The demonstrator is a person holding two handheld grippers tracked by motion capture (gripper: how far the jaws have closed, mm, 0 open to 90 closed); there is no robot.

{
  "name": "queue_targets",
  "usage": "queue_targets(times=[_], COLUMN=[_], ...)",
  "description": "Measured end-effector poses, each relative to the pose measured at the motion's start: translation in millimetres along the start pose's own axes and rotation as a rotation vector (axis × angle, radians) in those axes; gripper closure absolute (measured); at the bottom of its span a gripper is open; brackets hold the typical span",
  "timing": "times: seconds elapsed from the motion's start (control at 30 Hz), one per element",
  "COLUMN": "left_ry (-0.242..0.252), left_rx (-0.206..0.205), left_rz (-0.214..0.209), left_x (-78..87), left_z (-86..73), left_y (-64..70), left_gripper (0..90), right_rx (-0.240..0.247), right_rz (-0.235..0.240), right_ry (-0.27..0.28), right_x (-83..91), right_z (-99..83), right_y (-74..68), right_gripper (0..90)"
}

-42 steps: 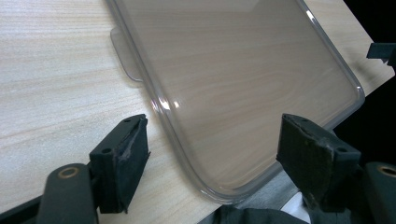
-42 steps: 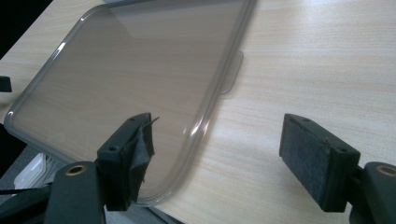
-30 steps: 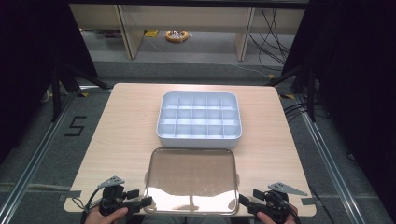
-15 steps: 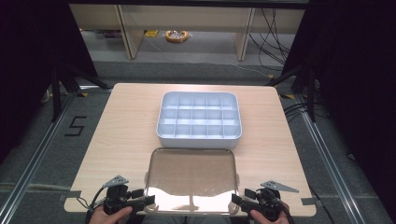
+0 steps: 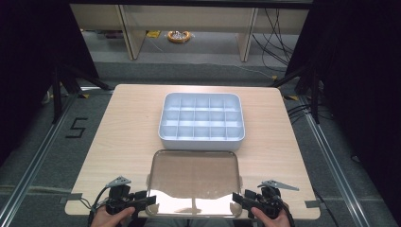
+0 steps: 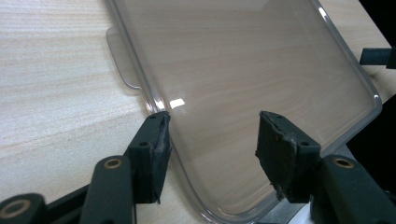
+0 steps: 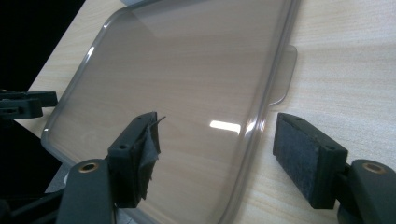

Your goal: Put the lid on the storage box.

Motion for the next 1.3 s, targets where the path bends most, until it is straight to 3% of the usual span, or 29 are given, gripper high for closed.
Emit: queue_targets(times=[0.03,0.07,0.17,0.3,0.37,0.4,0.43,0.47,0.5,0.53,0.57,0.63,0.67,0.7,0.73,0.77,0.83,0.9,0.93,0.97,1.03,1.07,1.17,1.2,1.23,1.27,1.3], left_ry=[0.002,0.003,0.002,0.004,0.005,0.010,0.005,0.001,0.002,0.002,-0.001,-0.004,-0.003,-0.003,-0.003,-0.004,-0.009,-0.013,-0.034,-0.024,-0.032,-0.032,-0.028,-0.026,-0.027,-0.027,-0.025], left_rx=[-0.006,-0.009,-0.020,-0.019,0.003,0.001,-0.012,-0.015,-0.012,-0.008,-0.016,-0.028,-0.032,-0.032,-0.031,-0.032,-0.043,-0.044,-0.034,-0.025,-0.034,-0.033,0.002,0.002,0.002,-0.010,-0.012], left_rz=[0.003,0.009,0.019,0.017,0.003,0.002,0.004,0.005,0.004,-0.003,-0.003,0.000,0.002,-0.002,-0.005,-0.008,-0.013,-0.016,-0.012,-0.017,-0.022,-0.021,-0.030,-0.030,-0.027,-0.024,-0.022], left_x=[-0.2,-0.3,-0.9,-0.8,-0.1,-0.1,0.5,0.5,-0.1,-0.4,-0.3,0.2,0.1,0.3,0.4,0.3,0.3,-0.4,-2.1,-2.2,-2.6,-2.7,-2.3,-2.4,-2.6,-2.7,-3.0], left_z=[-0.1,0.0,0.6,0.1,0.0,-0.5,-0.8,-0.9,-1.2,-1.8,-2.2,-2.5,-2.6,-2.7,-2.7,-2.7,-2.5,-2.8,-3.6,-3.7,-2.6,-2.5,-1.8,-1.5,-1.3,-1.2,-1.2], left_y=[0.2,0.3,0.2,0.0,-1.6,-1.9,-2.1,-1.7,-0.8,-0.5,-0.3,-0.3,-0.2,-0.7,-1.1,-1.1,-0.9,-1.1,-2.9,-2.0,-1.6,-1.4,-3.1,-3.5,-3.3,-3.2,-2.7], left_gripper=[44.8,45.4,47.1,47.4,47.5,48.0,48.7,48.6,48.6,49.6,49.7,49.6,49.5,49.4,49.3,48.8,46.1,43.1,37.1,35.3,32.2,31.8,31.8,31.9,31.9,31.7,31.3], right_rx=[-0.018,0.030,0.013,-0.011,-0.115,-0.139,-0.216,-0.261,-0.244,-0.332,-0.346,-0.201,-0.166,-0.173,-0.112,-0.121,-0.060,-0.046,-0.002,0.006,0.081,0.062,0.144,0.123,0.145,0.118,0.171], right_rz=[0.012,0.005,0.013,0.004,0.041,0.058,0.085,0.123,0.138,0.196,0.207,0.158,0.148,0.157,0.171,0.193,0.194,0.209,0.218,0.231,0.231,0.235,0.242,0.249,0.266,0.277,0.268], right_ry=[-0.005,0.009,-0.016,-0.008,0.015,0.029,0.039,0.032,0.032,-0.006,0.006,0.014,0.024,0.023,0.050,0.058,0.066,0.052,0.067,0.060,0.095,0.081,0.105,0.083,0.105,0.088,0.116], right_x=[-0.5,-2.8,-7.5,-10.2,-7.6,-7.2,-5.0,-2.8,-4.4,-4.9,-7.2,-8.7,-9.3,-6.3,-5.5,-3.7,-0.5,5.8,8.9,11.2,10.9,12.4,11.1,14.6,13.7,16.6,14.8], right_z=[0.5,0.5,-0.2,-0.3,-1.9,-3.5,-5.6,-7.5,-9.5,-12.7,-14.8,-14.7,-14.2,-13.0,-12.5,-12.2,-11.1,-9.9,-8.8,-8.2,-6.8,-6.8,-4.5,-4.3,-2.7,-2.4,0.1], right_y=[-1.5,2.4,-0.4,-2.0,1.5,5.6,4.3,3.6,6.9,4.1,2.8,-1.1,-1.1,-4.0,-1.4,-4.2,-6.1,-12.5,-15.0,-18.2,-19.4,-22.8,-18.3,-20.6,-21.1,-25.1,-22.2], right_gripper=[32.9,33.0,31.9,30.6,32.5,33.9,35.2,38.1,44.0,48.7,54.0,57.1,57.9,59.0,60.0,60.4,60.6,61.2,62.0,62.5,62.6,62.5,62.9,63.1,63.3,63.4,63.4])
Point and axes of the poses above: each handheld gripper's, and its own axes: x roughly backward along the jaws, z roughly out of its top, y roughly to its right, the point moved 1 cm from there along -x, roughly forward along the jaws, and after that the axes turned 2 degrees about x, right-handed, at the moved point
